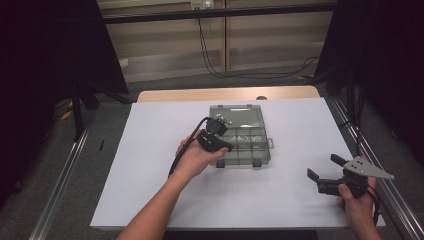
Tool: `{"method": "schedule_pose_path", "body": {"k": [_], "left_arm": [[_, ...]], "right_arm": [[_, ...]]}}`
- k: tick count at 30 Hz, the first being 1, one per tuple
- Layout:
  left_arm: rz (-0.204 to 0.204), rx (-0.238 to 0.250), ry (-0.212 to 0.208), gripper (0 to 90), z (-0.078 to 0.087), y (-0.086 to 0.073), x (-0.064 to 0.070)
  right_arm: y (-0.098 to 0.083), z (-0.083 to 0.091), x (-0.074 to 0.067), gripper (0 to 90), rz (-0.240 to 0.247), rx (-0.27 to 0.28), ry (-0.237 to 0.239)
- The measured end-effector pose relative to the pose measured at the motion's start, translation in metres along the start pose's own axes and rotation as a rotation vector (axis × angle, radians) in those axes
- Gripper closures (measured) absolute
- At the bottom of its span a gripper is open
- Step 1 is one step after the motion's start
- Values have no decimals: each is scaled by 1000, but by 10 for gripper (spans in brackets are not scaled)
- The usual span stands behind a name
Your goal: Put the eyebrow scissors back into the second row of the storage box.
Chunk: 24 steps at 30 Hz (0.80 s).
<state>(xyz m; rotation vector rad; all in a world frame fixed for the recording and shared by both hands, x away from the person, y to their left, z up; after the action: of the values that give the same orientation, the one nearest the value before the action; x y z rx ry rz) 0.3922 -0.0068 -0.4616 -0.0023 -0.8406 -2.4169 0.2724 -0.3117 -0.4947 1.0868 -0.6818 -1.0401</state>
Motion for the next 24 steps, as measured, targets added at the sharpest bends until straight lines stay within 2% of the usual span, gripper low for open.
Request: {"method": "schedule_pose_path", "body": {"k": [6,10,16,17,18,21,24], "left_arm": [[-9,18,22,890,-5,2,-4],[-26,7,21,890,-10,2,-6],[-54,35,15,890,-19,4,-7],[-61,38,13,890,-20,4,-6],[-94,40,19,890,-21,4,-7],[-99,58,7,889,-26,5,-6],[-135,46,-2,889,-32,3,-8]], "right_arm": [[0,-2,0,0,4,-1,-2],[-1,-2,0,0,1,-5,-1],[-1,-3,1,1,-2,-4,-3],[-2,-2,1,1,-4,-5,-3],[-2,-2,1,1,-8,-6,-1],[-2,-3,1,1,-11,-5,-1],[-1,-3,1,1,-6,-4,-2]]}}
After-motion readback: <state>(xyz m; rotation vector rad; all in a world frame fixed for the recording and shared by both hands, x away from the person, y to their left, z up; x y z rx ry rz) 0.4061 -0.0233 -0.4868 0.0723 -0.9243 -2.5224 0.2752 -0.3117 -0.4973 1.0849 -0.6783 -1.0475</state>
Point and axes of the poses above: each handheld gripper's, and its own axes: z roughly backward along the jaws, y roughly out of its top, x roughly to its right, the point moved 7 cm from there along -z, roughly forward along the jaws
